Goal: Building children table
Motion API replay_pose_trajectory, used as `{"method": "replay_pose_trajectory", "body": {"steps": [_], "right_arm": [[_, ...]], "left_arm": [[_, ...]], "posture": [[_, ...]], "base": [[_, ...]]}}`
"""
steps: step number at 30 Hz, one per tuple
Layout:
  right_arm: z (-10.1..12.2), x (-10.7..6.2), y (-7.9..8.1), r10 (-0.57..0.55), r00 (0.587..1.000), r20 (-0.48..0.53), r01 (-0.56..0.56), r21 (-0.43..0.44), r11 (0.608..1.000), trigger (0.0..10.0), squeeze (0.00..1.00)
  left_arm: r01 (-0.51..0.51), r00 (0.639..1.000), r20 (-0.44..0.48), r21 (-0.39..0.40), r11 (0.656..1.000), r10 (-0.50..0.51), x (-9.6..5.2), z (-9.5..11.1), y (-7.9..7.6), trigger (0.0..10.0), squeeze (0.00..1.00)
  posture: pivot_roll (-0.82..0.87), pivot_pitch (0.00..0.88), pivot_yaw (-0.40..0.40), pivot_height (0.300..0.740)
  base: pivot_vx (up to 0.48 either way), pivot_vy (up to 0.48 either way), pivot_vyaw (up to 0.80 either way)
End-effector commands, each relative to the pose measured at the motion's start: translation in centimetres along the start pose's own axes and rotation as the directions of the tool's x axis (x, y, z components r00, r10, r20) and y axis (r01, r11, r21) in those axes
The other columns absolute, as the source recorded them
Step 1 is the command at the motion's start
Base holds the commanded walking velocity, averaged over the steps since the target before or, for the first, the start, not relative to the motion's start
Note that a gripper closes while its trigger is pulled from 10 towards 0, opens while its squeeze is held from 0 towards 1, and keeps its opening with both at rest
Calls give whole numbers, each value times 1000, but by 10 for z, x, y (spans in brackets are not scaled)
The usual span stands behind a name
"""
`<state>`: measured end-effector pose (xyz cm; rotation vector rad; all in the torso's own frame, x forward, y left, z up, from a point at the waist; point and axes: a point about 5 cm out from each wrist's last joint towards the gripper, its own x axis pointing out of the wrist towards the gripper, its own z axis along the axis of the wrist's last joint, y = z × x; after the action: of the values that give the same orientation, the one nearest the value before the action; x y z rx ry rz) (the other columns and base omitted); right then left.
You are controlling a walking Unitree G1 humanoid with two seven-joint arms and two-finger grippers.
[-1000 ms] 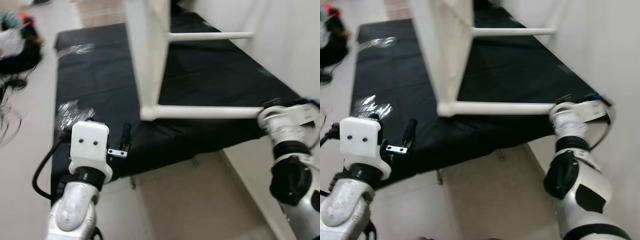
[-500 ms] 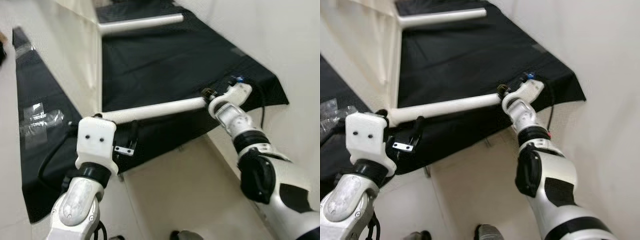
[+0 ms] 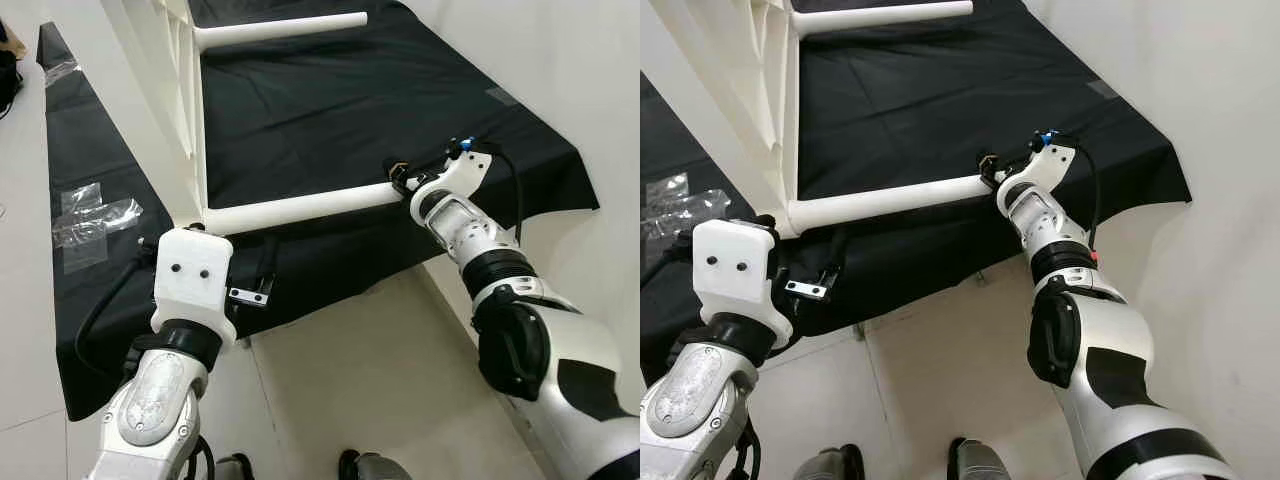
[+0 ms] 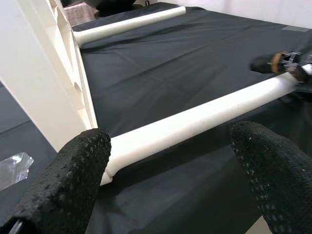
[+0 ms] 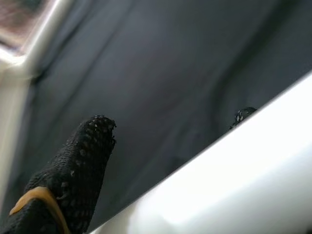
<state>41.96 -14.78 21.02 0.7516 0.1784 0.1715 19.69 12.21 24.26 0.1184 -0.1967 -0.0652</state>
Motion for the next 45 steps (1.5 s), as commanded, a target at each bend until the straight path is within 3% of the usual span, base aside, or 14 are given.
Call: {"method": "replay_pose_trajectory", "body": {"steps": [1, 5, 12, 14, 16, 21, 28, 32, 33, 34, 35, 36, 43, 45], "right_arm": [[-6, 4, 18, 110, 994, -24, -108, 48, 993, 10000, 0], [6, 6, 48, 240, 970, -21, -241, -48, 969, 10000, 0], [28, 7, 83, 328, 943, 60, -327, -17, 945, 10000, 0], [5, 10, 62, 155, 984, -86, -168, -173, 971, 10000, 0], [-19, 7, 31, -46, 975, -215, -38, -369, 929, 10000, 0], [-37, 1, 1, -168, 947, -272, 38, -425, 904, 10000, 0], [-23, -5, -22, -264, 946, -187, 172, -400, 900, 10000, 0], [-16, -3, -14, -220, 957, -191, 151, -323, 934, 10000, 0], [-14, -2, -5, -174, 963, -208, 130, -210, 969, 10000, 0], [-14, -2, -5, -174, 963, -208, 130, -210, 969, 10000, 0], [-11, 1, 8, -79, 976, -204, 82, 5, 997, 10000, 0], [-11, 1, 11, -48, 979, -200, 69, 98, 993, 10000, 0], [-12, 0, 5, -64, 981, -180, 108, 241, 964, 10000, 0], [-9, -2, -4, -94, 986, -136, 139, 368, 919, 10000, 0]], "left_arm": [[-7, 1000, -23, -7, 1000, 7, 1, -3, -1, 10000, 0], [-14, 1000, -19, -11, 1000, 14, 3, -3, -1, 10000, 0], [-13, 1000, -20, -10, 1000, 13, 3, -4, -2, 10000, 0], [-14, 1000, -20, -11, 1000, 14, 3, -4, -2, 10000, 0], [-13, 1000, -20, -12, 1000, 12, 3, -4, -3, 10000, 0], [-17, 1000, -12, -16, 1000, 16, 4, -3, -2, 10000, 0], [-16, 1000, 8, -27, 1000, 16, 3, 2, -1, 10000, 0], [-17, 1000, 5, -24, 1000, 17, 4, 1, 0, 10000, 0], [-14, 1000, 2, -23, 1000, 14, 5, 0, -1, 10000, 0], [-14, 1000, 2, -23, 1000, 14, 5, 0, -1, 10000, 0], [-11, 1000, 0, -20, 1000, 11, 5, 0, -2, 10000, 0], [-9, 1000, 2, -17, 1000, 9, 5, 0, -2, 10000, 0], [-9, 1000, 7, -19, 1000, 9, 5, 2, -2, 10000, 0], [-10, 1000, 8, -14, 1000, 10, 4, 2, -1, 10000, 0]], "posture": [[101, 237, -59, 740], [100, 237, -59, 740], [91, 234, -64, 740], [87, 234, -64, 740], [86, 232, -68, 740], [83, 232, -66, 740], [89, 241, -62, 740], [82, 238, -56, 740], [78, 239, -54, 740], [78, 239, -54, 740], [78, 237, -55, 740], [82, 237, -55, 740], [87, 237, -55, 740], [93, 239, -57, 740]], "base": [[0, 0, 0], [0, 0, 0], [0, 0, 0], [0, 0, 0], [0, 0, 0], [0, 0, 0], [0, 0, 0], [0, 0, 0], [0, 0, 0], [0, 0, 0], [0, 0, 0], [0, 0, 0], [0, 0, 0], [0, 0, 0]]}}
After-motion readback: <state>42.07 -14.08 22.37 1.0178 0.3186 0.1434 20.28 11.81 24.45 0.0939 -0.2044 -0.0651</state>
